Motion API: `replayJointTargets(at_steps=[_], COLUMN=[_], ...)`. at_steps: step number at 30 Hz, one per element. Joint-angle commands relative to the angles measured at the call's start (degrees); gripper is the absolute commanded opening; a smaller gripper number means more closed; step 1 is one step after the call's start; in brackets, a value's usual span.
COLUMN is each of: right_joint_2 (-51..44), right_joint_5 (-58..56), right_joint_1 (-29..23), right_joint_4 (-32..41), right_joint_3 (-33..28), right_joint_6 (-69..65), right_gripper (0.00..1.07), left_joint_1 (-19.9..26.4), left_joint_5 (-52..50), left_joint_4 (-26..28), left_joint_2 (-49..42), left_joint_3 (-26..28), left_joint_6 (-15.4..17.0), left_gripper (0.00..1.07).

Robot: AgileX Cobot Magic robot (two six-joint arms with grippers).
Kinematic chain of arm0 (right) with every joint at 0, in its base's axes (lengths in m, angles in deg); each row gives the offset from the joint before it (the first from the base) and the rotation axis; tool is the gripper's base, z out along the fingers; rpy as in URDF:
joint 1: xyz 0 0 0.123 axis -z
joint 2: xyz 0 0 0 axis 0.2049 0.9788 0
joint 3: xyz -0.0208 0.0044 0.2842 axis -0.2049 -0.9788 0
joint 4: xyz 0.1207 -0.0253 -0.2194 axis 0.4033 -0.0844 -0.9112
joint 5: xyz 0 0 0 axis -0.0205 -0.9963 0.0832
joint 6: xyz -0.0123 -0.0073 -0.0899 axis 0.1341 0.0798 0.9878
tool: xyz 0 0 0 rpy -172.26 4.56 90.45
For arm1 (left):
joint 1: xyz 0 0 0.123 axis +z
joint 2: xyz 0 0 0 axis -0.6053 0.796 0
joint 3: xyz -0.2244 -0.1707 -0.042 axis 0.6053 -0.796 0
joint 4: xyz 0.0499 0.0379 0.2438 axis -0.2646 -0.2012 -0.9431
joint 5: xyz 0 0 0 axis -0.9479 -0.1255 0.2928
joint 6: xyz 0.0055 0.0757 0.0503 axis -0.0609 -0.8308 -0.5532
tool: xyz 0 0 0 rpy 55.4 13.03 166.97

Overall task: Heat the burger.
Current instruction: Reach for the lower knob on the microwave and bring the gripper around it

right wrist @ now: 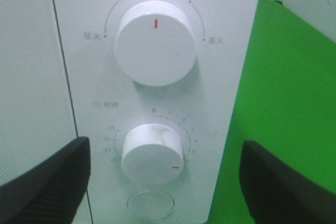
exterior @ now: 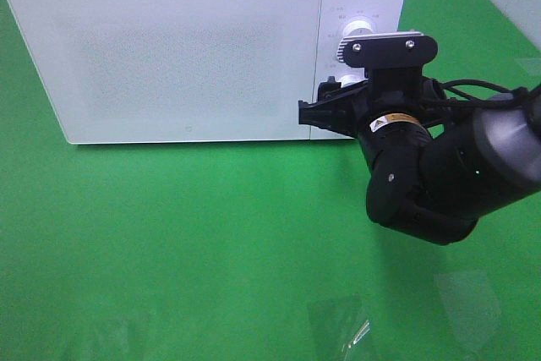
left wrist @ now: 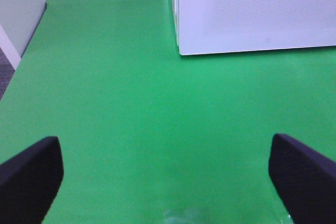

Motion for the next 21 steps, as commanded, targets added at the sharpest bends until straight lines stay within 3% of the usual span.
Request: replayJointTargets(at_steps=[1, 21], right_joint_2=[2.01, 6.42], right_joint_5=[-2.35, -2.18], right_joint_1=[0.57, 3.44], right_joint_4=[-0.69, -2.23], right_joint_3=[2.23, 7.51], right_joint_6=[-0.69, 0.17], right_gripper=[0.76, 0.76], left_joint_1=[-0.06, -0.06], left_joint_5=[-0.8, -0.8], left_joint_4=[-0.06, -0.11], left_joint_2=[-1.38, -1.38], left_joint_3=[-0.17, -0.17], left_joint_6=[0.06, 0.06], left_gripper=[1.0, 1.0])
